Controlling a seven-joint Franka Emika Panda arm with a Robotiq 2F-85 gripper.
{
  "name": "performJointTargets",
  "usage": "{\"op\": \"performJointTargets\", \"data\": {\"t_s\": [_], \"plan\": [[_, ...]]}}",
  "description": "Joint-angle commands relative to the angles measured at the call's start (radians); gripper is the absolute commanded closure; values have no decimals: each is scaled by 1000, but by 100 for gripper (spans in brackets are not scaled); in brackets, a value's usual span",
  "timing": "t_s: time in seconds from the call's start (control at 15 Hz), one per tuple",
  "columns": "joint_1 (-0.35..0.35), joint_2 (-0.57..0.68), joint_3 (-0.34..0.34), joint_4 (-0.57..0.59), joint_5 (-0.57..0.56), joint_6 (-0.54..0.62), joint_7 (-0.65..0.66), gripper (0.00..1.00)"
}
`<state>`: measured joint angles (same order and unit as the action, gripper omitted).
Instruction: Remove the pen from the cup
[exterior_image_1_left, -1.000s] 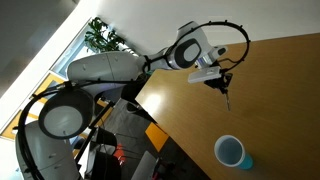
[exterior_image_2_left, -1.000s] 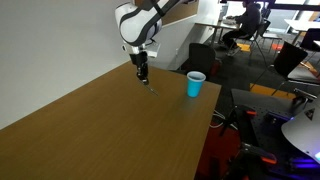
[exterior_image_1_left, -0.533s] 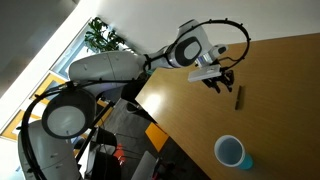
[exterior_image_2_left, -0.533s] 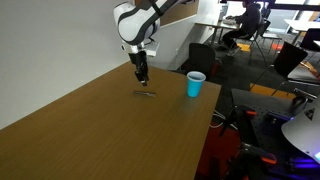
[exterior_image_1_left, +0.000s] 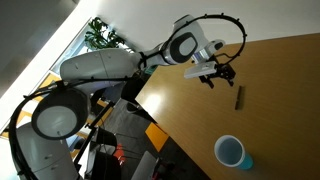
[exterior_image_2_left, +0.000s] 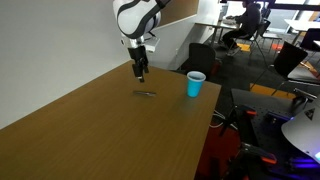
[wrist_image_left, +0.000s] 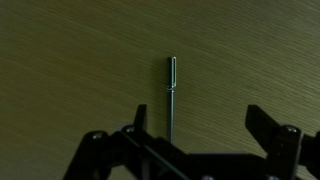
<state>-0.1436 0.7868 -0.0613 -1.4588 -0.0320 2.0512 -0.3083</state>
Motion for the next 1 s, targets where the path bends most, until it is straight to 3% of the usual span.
{"op": "performJointTargets", "data": {"t_s": [0.0,0.53,0.6,0.93], "plan": [[1,-162,2,-170,-13,67,43,0],[-5,-399,6,-427,-10,245,9,0],[-7,-317,7,-319,-4,181,10,0],[-7,-319,7,-331,-4,187,10,0]]}}
